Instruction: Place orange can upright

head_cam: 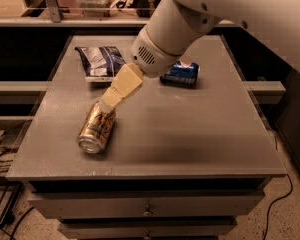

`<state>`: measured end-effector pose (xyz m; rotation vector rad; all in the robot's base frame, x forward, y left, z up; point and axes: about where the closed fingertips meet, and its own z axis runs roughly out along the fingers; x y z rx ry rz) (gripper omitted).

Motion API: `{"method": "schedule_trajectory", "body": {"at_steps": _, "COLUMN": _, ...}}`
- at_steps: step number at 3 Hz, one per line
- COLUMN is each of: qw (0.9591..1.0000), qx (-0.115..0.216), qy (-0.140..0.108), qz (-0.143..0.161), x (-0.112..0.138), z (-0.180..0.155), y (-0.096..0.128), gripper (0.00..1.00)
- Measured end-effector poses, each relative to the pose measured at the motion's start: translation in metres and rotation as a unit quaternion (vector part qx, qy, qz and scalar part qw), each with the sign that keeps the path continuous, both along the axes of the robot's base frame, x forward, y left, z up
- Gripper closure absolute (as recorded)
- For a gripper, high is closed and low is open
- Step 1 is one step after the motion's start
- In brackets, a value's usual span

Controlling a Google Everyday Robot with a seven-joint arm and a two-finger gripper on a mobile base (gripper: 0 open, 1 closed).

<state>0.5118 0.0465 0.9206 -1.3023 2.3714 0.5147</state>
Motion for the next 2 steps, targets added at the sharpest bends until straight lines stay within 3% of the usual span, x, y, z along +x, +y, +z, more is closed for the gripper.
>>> {"method": "schedule_trajectory", "body": {"at_steps": 1, "qw": 0.9996, "qx": 0.005, "qy": 0.016, "qz": -0.023, "x": -0.0050, "z": -0.0055, "y": 0.0286, "gripper": 0.00}}
{"method": "schedule_trajectory", "body": {"at_steps": 2, "qw": 0.9993, "qx": 0.007, "qy": 0.021, "qz": -0.032, "x": -0.0052, "z": -0.0050, "y": 0.0289, "gripper": 0.00}}
